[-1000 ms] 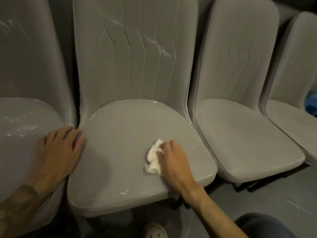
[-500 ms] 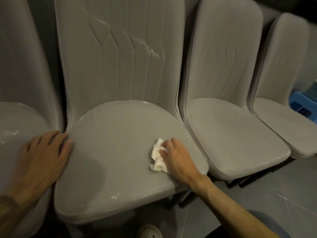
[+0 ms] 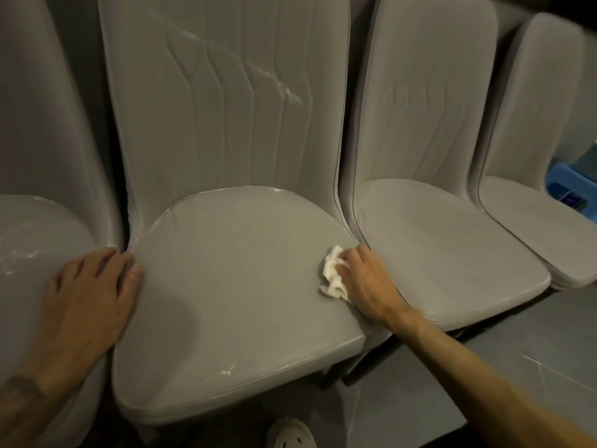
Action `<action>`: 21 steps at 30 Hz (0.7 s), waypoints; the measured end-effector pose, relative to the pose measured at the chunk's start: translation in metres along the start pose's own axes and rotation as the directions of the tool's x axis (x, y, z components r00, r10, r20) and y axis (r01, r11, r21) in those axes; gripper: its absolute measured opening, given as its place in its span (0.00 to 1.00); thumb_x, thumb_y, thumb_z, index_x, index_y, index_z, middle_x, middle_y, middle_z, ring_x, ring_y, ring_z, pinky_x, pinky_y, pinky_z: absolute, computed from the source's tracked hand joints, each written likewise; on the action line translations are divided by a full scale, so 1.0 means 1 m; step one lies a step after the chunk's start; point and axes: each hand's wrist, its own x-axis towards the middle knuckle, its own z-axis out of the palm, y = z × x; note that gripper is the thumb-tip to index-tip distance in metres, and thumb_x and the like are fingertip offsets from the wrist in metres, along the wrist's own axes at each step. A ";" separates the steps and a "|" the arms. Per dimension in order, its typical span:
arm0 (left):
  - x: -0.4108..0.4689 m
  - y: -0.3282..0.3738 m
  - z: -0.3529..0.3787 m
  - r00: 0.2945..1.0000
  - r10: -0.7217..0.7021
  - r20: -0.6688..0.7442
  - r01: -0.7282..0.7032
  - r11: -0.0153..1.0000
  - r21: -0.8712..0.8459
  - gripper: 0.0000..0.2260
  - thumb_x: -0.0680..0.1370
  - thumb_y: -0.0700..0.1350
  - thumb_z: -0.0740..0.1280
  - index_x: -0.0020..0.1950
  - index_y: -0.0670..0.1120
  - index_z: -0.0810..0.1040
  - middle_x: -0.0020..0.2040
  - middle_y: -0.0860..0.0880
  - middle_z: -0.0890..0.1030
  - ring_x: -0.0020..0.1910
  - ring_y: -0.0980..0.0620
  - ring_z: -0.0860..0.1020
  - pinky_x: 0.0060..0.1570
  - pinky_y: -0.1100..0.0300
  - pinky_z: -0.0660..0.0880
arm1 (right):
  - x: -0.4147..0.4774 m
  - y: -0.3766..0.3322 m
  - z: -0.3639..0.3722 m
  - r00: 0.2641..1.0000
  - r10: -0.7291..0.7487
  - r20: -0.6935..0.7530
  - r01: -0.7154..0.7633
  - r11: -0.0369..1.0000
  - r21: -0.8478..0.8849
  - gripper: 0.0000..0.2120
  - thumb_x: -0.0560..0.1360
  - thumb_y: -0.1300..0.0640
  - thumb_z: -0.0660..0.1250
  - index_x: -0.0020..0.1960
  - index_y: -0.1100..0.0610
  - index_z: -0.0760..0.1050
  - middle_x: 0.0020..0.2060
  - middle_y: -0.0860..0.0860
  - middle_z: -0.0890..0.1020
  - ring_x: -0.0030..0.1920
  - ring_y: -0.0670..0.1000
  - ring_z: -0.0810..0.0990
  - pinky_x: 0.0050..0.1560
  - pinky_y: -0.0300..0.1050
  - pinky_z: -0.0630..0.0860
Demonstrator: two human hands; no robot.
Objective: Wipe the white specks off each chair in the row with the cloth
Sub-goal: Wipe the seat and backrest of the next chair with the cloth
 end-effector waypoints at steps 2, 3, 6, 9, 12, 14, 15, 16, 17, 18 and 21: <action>-0.002 0.005 -0.003 1.000 -0.004 -0.031 0.004 1.000 -0.001 0.26 0.82 0.61 0.50 0.65 0.46 0.77 0.67 0.39 0.77 0.63 0.32 0.75 0.62 0.34 0.72 | 0.031 0.008 0.000 0.994 0.101 0.031 -0.100 0.995 -0.017 0.14 0.82 0.52 0.60 0.55 0.63 0.74 0.51 0.61 0.76 0.50 0.63 0.74 0.52 0.57 0.70; -0.003 0.007 -0.004 0.999 0.001 -0.033 -0.001 1.000 -0.001 0.25 0.82 0.60 0.51 0.65 0.46 0.77 0.67 0.39 0.77 0.63 0.32 0.75 0.62 0.34 0.72 | 0.039 0.010 0.002 0.989 0.147 0.029 -0.146 0.989 -0.021 0.14 0.82 0.53 0.60 0.56 0.64 0.74 0.52 0.62 0.76 0.50 0.64 0.74 0.52 0.57 0.69; 0.000 0.003 -0.002 1.000 0.007 -0.025 -0.007 1.000 -0.001 0.26 0.82 0.61 0.50 0.67 0.46 0.76 0.68 0.39 0.76 0.64 0.31 0.75 0.63 0.34 0.72 | 0.016 -0.001 0.004 0.974 0.206 -0.090 -0.207 0.978 -0.002 0.19 0.80 0.48 0.53 0.51 0.63 0.74 0.48 0.61 0.76 0.46 0.63 0.74 0.47 0.58 0.71; 0.005 -0.008 0.007 1.000 0.026 0.006 -0.026 1.000 0.007 0.27 0.83 0.61 0.48 0.68 0.46 0.75 0.69 0.38 0.76 0.66 0.32 0.74 0.64 0.35 0.71 | -0.047 -0.044 0.001 0.976 0.149 -0.158 -0.134 0.986 0.102 0.16 0.81 0.49 0.53 0.49 0.59 0.73 0.45 0.56 0.74 0.42 0.57 0.71 0.44 0.53 0.70; 0.008 -0.018 0.016 0.997 0.061 0.041 -0.062 0.997 0.038 0.28 0.83 0.63 0.47 0.69 0.47 0.74 0.69 0.39 0.76 0.67 0.33 0.73 0.65 0.35 0.71 | -0.072 -0.077 0.002 0.995 0.021 -0.095 -0.007 0.990 0.141 0.12 0.83 0.49 0.55 0.54 0.56 0.72 0.48 0.51 0.73 0.45 0.52 0.70 0.46 0.47 0.68; 0.007 -0.020 0.016 0.997 0.067 0.039 -0.068 0.997 0.033 0.28 0.83 0.63 0.47 0.70 0.47 0.73 0.70 0.38 0.75 0.67 0.31 0.73 0.66 0.34 0.70 | -0.061 -0.060 0.005 0.996 -0.039 -0.079 0.045 0.995 0.085 0.11 0.83 0.49 0.58 0.56 0.55 0.73 0.50 0.50 0.73 0.46 0.50 0.69 0.48 0.46 0.69; 0.007 -0.021 0.016 0.997 0.068 0.034 -0.069 0.997 0.026 0.28 0.83 0.64 0.47 0.70 0.47 0.73 0.70 0.38 0.75 0.66 0.31 0.73 0.66 0.34 0.70 | -0.053 -0.045 0.008 0.997 -0.027 -0.078 0.030 0.999 0.041 0.11 0.82 0.49 0.59 0.56 0.56 0.73 0.50 0.50 0.73 0.45 0.50 0.68 0.49 0.48 0.70; 0.007 -0.017 0.013 0.998 0.063 0.024 -0.064 0.998 0.021 0.28 0.83 0.64 0.47 0.70 0.47 0.73 0.69 0.38 0.75 0.66 0.31 0.74 0.66 0.34 0.70 | -0.045 -0.030 0.008 0.996 0.030 -0.082 -0.029 1.000 0.009 0.11 0.82 0.49 0.61 0.54 0.56 0.74 0.49 0.51 0.73 0.45 0.50 0.68 0.49 0.51 0.72; 0.005 -0.014 0.012 0.998 0.058 0.009 -0.059 0.998 0.018 0.28 0.83 0.63 0.46 0.69 0.47 0.74 0.69 0.38 0.75 0.66 0.31 0.74 0.66 0.34 0.70 | -0.039 -0.019 0.006 0.986 0.129 -0.106 -0.128 0.992 0.011 0.10 0.82 0.51 0.61 0.52 0.58 0.74 0.48 0.53 0.74 0.44 0.51 0.69 0.48 0.54 0.73; 0.004 -0.010 0.011 0.998 0.059 -0.010 -0.059 0.998 0.020 0.27 0.84 0.62 0.47 0.68 0.47 0.74 0.69 0.38 0.75 0.66 0.32 0.74 0.65 0.34 0.70 | -0.037 -0.018 0.005 0.962 0.228 -0.152 -0.225 0.974 0.033 0.10 0.82 0.52 0.60 0.51 0.59 0.74 0.47 0.55 0.75 0.44 0.54 0.71 0.47 0.55 0.73; -0.001 0.003 0.004 0.997 0.035 -0.073 -0.034 0.999 0.021 0.23 0.84 0.58 0.51 0.65 0.45 0.76 0.67 0.38 0.76 0.62 0.31 0.74 0.61 0.35 0.71 | -0.052 -0.066 0.005 0.929 0.284 -0.236 -0.263 0.958 0.117 0.12 0.81 0.52 0.57 0.48 0.60 0.73 0.45 0.54 0.73 0.43 0.55 0.72 0.43 0.52 0.71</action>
